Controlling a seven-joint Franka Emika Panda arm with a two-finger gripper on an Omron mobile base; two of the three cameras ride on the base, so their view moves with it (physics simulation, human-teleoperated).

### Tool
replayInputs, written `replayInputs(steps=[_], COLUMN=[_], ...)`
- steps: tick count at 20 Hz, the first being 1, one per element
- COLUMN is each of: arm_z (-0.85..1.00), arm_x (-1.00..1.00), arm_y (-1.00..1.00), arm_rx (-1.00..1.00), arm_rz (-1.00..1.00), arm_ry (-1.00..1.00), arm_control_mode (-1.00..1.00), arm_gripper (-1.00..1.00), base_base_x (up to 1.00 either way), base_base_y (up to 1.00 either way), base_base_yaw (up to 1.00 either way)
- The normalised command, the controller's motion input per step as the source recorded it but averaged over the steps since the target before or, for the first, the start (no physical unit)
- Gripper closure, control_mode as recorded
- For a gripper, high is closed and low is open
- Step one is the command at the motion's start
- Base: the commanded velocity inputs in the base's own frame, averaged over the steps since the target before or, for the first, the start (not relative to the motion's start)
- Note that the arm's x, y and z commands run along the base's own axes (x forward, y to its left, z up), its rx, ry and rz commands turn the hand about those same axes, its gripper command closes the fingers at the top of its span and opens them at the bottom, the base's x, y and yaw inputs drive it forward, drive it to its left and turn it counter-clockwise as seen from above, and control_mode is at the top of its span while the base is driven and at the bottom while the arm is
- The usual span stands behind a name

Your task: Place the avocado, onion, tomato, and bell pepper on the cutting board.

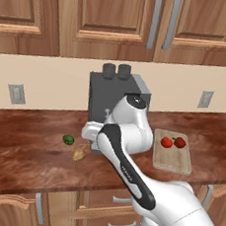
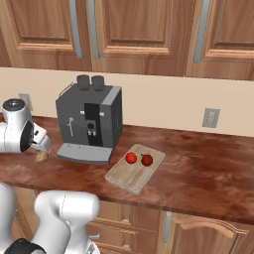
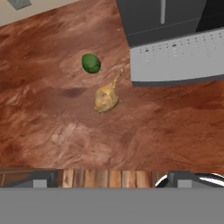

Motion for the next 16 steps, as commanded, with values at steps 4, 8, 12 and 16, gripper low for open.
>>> replayInputs(steps=[4, 8, 12, 16], arm_z=[-0.09, -0.09, -0.09, -0.1], arm_x=[0.12, 0.11, 0.13, 0.12], arm_y=[0.0, 0.07, 0.08, 0.07], arm_rx=[0.0, 0.0, 0.0, 0.0], arm_rz=[0.0, 0.0, 0.0, 0.0], arm_ry=[0.0, 0.0, 0.0, 0.0], arm_control_mode=[-1.0, -1.0, -1.0, -1.0], arm_gripper=[-1.0, -1.0, -1.0, -1.0], base_base_x=[0.0, 0.0, 0.0, 0.0], base_base_y=[0.0, 0.0, 0.0, 0.0], base_base_yaw=[0.0, 0.0, 0.0, 0.0])
